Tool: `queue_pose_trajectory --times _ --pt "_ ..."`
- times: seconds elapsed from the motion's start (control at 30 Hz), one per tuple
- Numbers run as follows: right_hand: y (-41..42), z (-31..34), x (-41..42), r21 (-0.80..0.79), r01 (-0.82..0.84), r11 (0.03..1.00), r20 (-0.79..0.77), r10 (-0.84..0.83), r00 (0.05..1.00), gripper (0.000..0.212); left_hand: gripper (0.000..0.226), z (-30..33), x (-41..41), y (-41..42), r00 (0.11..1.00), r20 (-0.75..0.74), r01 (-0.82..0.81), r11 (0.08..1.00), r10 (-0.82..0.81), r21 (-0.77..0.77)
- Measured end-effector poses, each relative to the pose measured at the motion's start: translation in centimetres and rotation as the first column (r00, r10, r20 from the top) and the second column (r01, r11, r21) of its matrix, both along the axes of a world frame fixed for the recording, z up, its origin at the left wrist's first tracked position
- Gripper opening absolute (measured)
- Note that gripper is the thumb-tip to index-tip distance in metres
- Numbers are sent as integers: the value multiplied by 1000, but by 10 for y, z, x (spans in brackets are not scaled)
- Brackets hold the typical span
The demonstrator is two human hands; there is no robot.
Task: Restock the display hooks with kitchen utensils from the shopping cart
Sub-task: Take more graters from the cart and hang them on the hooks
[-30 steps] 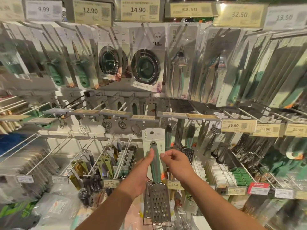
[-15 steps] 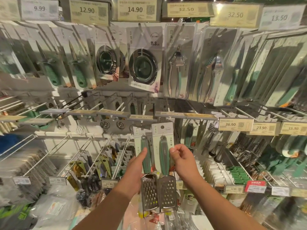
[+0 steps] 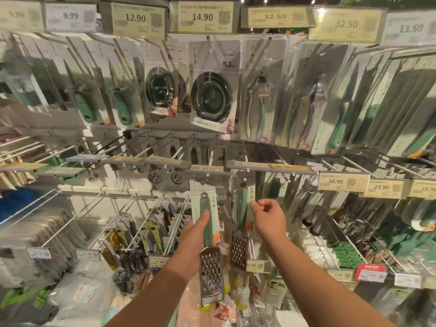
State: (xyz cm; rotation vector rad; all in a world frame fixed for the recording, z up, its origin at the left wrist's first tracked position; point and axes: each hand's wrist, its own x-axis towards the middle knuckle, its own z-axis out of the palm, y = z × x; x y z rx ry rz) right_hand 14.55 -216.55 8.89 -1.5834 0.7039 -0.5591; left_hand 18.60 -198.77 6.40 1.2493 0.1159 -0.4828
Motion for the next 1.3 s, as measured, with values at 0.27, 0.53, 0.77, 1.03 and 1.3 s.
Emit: queue_pose_trajectory --times 0.27,0.53,0.77,1.03,1.3 --pt "10 -10 -12 188 -239 953 -27 248 968 15 34 12 -8 -3 998 -63 5 1000 -6 -24" --pt "23 -2 -21 143 -474 869 56 471 880 23 55 9 -13 -12 995 2 100 995 -100 -7" --pt "14 -10 -32 8 -456 890 87 454 887 15 44 15 -18 -16 987 37 155 988 -154 -13" --pt "4 -2 -33 -8 -341 940 139 339 931 18 36 16 -13 -24 979 72 188 982 -190 35" --pt "-13 -10 -22 37 -288 957 -26 289 957 29 17 17 -8 -16 979 67 187 979 -193 85"
